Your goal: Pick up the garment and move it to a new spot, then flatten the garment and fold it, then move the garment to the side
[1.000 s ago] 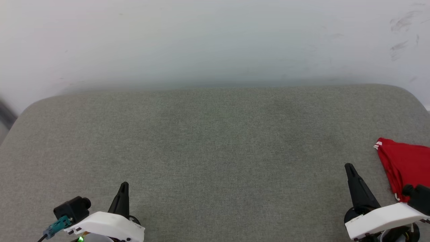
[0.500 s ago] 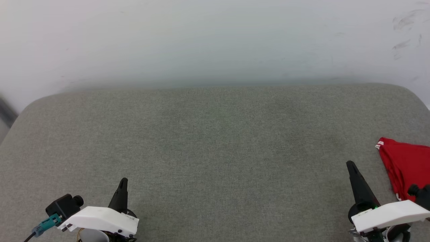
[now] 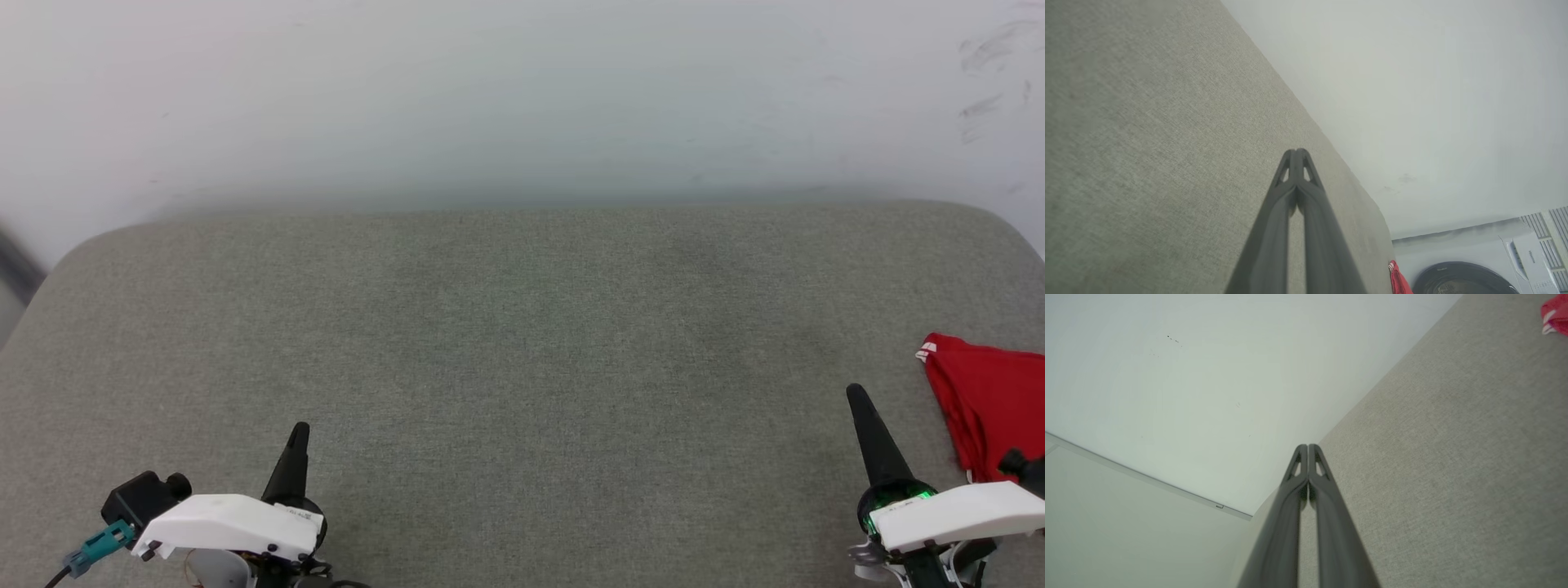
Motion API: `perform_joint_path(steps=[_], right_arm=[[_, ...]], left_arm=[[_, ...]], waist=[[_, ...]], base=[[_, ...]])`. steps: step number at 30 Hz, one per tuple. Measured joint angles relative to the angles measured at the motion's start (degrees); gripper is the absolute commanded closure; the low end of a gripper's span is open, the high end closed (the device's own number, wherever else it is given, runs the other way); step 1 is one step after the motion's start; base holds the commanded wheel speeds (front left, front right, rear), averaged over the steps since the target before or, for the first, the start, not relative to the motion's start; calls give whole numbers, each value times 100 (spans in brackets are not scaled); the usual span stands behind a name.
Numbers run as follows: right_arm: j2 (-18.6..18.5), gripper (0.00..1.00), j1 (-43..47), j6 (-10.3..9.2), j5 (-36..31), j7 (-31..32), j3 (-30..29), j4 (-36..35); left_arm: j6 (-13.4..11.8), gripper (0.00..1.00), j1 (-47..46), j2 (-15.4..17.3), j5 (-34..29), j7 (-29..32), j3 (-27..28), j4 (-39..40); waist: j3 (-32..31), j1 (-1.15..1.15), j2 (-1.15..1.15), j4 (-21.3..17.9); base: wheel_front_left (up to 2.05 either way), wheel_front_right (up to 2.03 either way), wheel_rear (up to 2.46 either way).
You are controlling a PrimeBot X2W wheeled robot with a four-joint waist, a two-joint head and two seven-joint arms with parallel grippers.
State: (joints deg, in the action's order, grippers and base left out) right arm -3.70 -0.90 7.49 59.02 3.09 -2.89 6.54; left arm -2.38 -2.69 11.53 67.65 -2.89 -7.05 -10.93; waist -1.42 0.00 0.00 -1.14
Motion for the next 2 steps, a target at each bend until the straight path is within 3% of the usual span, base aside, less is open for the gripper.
perform_joint_path(steps=[2], right_arm=[[-1, 100, -2, 0, 130, 5, -7, 30]], left_arm=[[46, 100, -8, -35, 97, 26, 43, -10]], waist=[[4, 0, 0, 3]], base=[[0, 0, 0]])
